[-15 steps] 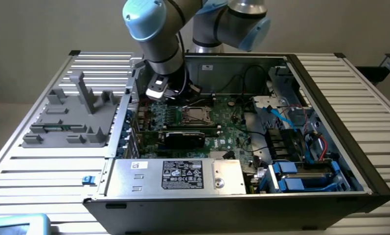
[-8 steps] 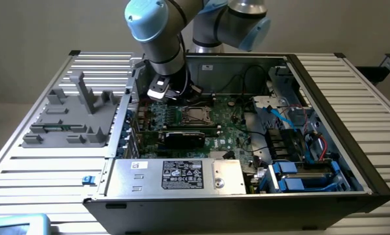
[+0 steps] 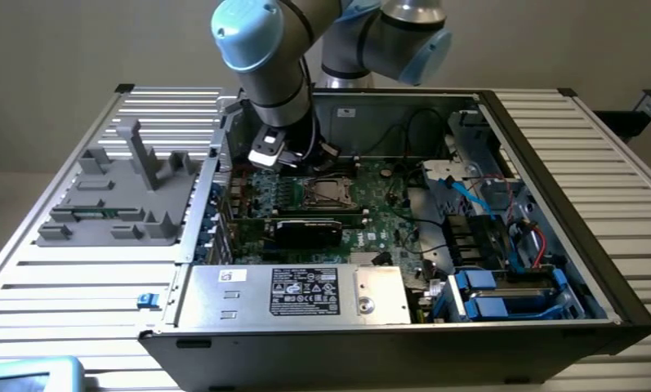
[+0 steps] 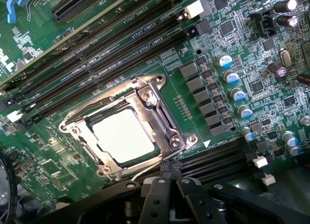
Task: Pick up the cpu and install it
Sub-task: 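Install the first cpu locking lever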
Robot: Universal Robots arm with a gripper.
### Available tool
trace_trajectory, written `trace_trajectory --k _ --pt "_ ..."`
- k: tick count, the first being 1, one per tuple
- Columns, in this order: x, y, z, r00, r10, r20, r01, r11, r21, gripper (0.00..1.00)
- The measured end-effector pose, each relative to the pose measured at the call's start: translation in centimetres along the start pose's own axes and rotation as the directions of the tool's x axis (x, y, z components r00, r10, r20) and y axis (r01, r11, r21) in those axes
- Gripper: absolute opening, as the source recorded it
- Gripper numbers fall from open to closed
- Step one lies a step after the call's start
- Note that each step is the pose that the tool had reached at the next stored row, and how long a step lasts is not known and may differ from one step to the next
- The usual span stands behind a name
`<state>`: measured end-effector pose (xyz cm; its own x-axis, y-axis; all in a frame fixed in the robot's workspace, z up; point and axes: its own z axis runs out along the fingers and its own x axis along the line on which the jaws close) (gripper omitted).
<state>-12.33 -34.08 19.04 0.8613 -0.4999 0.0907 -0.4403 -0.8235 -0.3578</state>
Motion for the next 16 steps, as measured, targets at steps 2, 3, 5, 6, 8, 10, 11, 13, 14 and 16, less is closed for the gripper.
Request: trace_trajectory --k 2,3,5,6,8,10,11,13,14,16 --pt "0.02 0.01 0.04 1.0000 0.000 -0.0001 0.000 1.0000 -0.0004 0.11" --pt "0.03 0.01 0.07 1.0000 0.000 -0.0001 0.000 1.0000 -0.0005 0.11" --pt "0.05 0.01 0.12 1.0000 0.000 -0.0002 0.000 1.0000 -0.0008 0.11" --pt "0.07 0.01 0.15 1.0000 0.000 -0.0003 0.000 1.0000 -0.0011 0.11" --pt "0.11 0.00 0.19 1.0000 0.000 -0.0004 0.000 1.0000 -0.0012 0.11" --pt "0.18 -0.03 0.24 1.0000 0.000 -0.0005 0.000 1.0000 -0.0010 0.11" --pt "0.21 -0.04 0.25 1.0000 0.000 -0.0006 0.000 1.0000 -0.0009 0.11" --pt "0.26 -0.06 0.27 1.0000 0.000 -0.0006 0.000 1.0000 -0.0012 0.11" --pt "0.28 -0.08 0.28 1.0000 0.000 -0.0006 0.000 1.0000 -0.0012 0.11" --pt "0.33 -0.10 0.29 1.0000 0.000 -0.0006 0.000 1.0000 -0.0013 0.11"
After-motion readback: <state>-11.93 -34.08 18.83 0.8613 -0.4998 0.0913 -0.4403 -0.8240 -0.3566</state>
